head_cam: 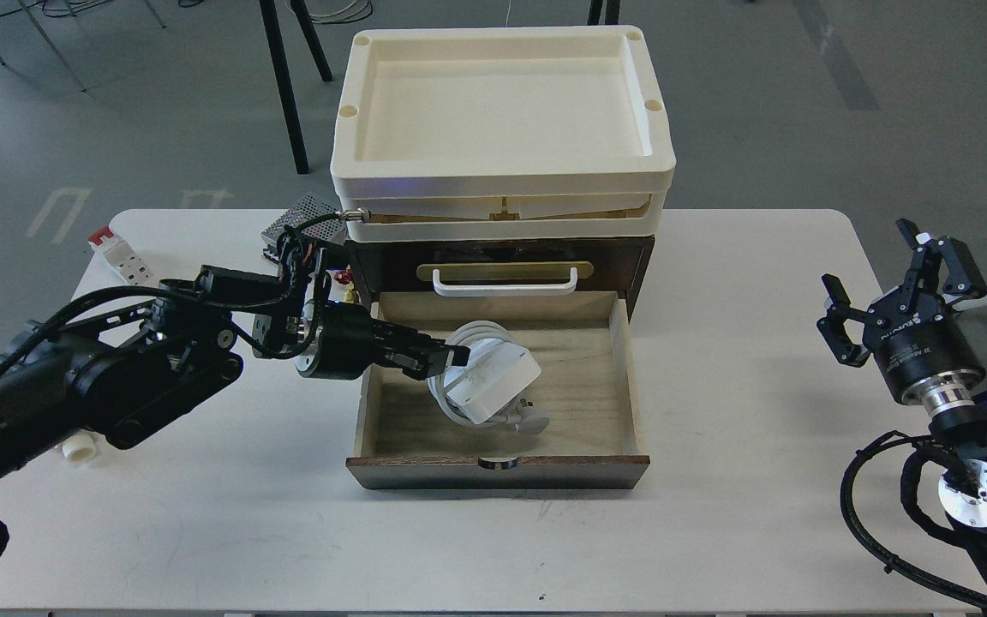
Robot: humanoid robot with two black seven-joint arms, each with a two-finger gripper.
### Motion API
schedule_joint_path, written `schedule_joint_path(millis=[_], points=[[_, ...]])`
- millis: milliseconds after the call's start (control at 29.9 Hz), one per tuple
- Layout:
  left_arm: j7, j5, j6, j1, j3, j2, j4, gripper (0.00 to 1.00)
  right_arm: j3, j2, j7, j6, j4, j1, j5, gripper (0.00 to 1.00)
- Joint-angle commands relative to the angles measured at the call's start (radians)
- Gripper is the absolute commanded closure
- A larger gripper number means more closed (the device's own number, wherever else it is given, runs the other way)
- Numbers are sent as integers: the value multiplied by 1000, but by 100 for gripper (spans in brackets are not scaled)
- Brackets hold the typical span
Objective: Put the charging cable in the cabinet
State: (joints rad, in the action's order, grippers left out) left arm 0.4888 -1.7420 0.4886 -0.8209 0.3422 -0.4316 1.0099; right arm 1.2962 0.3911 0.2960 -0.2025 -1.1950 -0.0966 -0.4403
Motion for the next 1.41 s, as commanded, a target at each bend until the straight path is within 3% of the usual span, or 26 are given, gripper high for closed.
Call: schedule_joint_path(millis=[0, 67, 335, 469, 669, 971, 1205, 1372], points=[[0, 10, -1, 2, 3, 8, -13, 54, 0, 0, 0, 0, 0, 0, 0, 1], [0, 12, -1, 2, 4, 11, -13, 40, 0, 0, 0, 0, 0, 0, 0, 1], [0, 99, 0, -3, 17, -4, 4, 20, 2, 0, 0, 0, 0, 0, 0, 1], [0, 127, 0, -9, 30, -27, 28, 18, 0, 0, 0, 0, 0, 0, 0, 1], [0, 211, 0, -9, 103, -169, 128, 18, 0, 0, 0, 0, 0, 0, 0, 1], [0, 582, 0, 64, 103, -420, 104, 15, 0, 0, 0, 0, 0, 0, 0, 1], [0, 1022, 0, 184, 98, -420, -95, 14, 0, 0, 0, 0, 0, 0, 0, 1], [0, 1306, 0, 241, 104, -313, -247, 14, 0, 0, 0, 0, 0, 0, 0, 1]])
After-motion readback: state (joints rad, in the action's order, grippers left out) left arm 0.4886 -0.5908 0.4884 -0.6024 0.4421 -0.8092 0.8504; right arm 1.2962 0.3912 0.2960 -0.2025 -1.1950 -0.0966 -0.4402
